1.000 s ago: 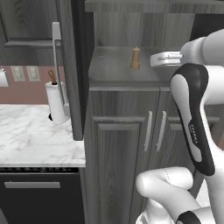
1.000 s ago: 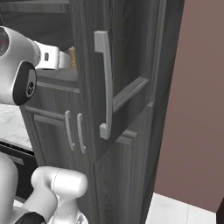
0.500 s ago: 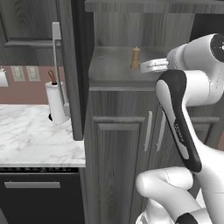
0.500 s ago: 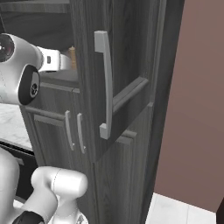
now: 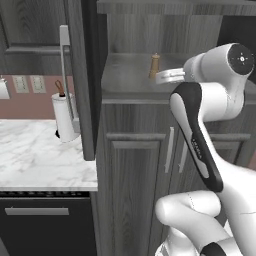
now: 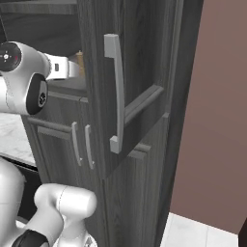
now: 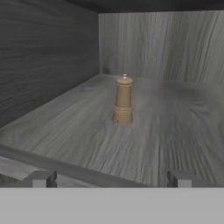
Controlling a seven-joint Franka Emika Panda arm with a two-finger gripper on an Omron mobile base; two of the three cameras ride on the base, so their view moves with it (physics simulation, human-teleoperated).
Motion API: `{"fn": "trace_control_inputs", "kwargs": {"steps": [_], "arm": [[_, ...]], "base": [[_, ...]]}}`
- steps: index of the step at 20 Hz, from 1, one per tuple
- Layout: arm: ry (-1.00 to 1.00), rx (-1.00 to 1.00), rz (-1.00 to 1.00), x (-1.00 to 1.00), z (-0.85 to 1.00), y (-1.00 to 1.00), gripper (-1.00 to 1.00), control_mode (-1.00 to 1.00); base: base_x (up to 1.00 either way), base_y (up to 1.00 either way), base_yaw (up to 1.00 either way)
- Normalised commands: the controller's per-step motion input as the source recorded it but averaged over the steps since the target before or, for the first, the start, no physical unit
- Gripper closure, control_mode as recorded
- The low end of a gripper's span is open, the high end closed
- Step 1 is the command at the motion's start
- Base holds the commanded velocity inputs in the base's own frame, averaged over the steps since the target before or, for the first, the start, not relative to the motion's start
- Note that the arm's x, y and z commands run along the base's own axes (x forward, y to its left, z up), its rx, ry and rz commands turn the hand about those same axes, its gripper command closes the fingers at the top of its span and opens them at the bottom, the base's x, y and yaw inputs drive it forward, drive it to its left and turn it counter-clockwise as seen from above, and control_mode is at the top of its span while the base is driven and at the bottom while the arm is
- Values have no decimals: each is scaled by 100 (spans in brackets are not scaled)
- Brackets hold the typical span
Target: Take 2 condiments from the cabinet and move them on the counter near the stove.Make sure the condiments are lined up with each other, next to each other.
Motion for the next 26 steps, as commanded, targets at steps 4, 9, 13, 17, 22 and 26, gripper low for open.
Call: {"fn": "trace_control_inputs", "kwargs": {"steps": [4, 9, 13, 17, 22, 26], "arm": [[0, 0, -1, 14, 0, 0, -100, -100], [0, 0, -2, 16, 0, 0, -100, -100], [0, 0, -3, 12, 0, 0, -100, -100], [0, 0, -5, 19, 0, 0, -100, -100], [0, 0, -2, 27, 0, 0, -100, -100], [0, 0, -1, 31, -1, 0, -100, -100]], "base": [[0, 0, 0], [0, 0, 0], [0, 0, 0], [0, 0, 0], [0, 0, 0], [0, 0, 0]]}}
